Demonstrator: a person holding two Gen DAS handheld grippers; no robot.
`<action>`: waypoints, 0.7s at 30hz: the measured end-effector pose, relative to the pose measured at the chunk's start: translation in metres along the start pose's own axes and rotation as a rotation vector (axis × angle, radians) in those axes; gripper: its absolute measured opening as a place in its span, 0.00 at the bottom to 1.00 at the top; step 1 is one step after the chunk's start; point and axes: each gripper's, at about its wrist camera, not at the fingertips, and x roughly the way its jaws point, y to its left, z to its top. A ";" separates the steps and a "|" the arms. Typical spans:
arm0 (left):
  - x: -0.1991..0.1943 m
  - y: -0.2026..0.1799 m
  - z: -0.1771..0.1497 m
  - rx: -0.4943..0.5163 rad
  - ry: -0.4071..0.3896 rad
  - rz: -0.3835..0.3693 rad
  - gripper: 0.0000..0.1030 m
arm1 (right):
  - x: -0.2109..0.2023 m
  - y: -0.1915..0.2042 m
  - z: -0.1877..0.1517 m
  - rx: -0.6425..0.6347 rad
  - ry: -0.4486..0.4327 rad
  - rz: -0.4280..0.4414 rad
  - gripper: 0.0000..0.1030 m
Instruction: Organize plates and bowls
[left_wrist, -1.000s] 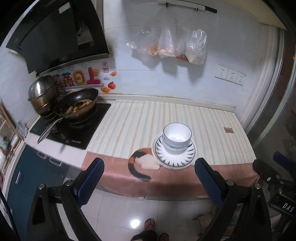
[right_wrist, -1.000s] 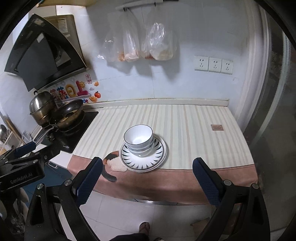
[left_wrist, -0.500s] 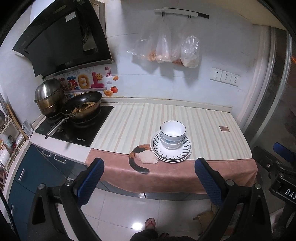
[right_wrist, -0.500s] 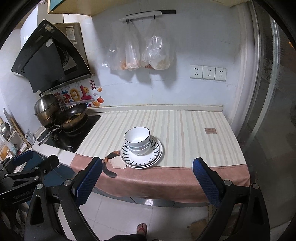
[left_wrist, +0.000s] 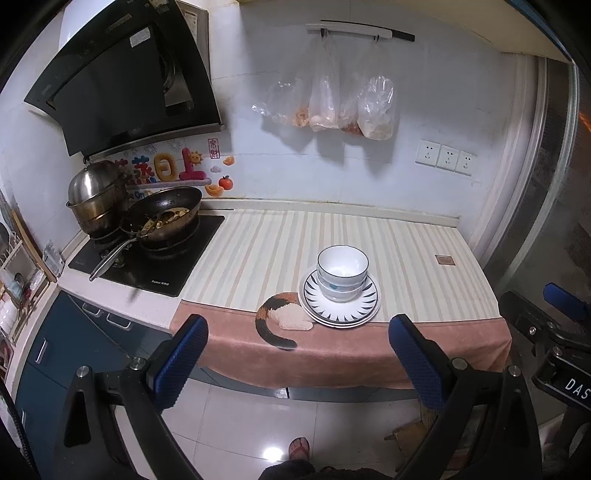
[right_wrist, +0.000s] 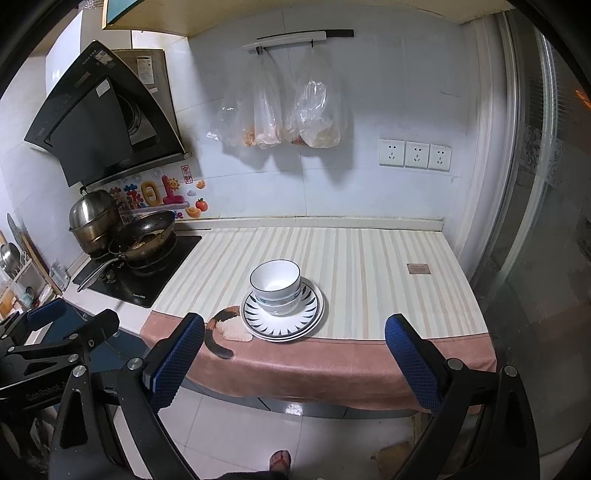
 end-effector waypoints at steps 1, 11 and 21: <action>0.001 0.000 0.001 0.001 0.001 -0.002 0.97 | 0.001 0.000 0.001 0.000 0.002 0.000 0.97; 0.004 0.001 0.003 0.002 0.010 -0.008 0.97 | 0.008 -0.002 0.005 0.001 0.009 -0.002 0.97; 0.009 -0.005 0.004 -0.002 0.017 -0.011 0.97 | 0.012 -0.004 0.006 0.005 0.013 -0.002 0.97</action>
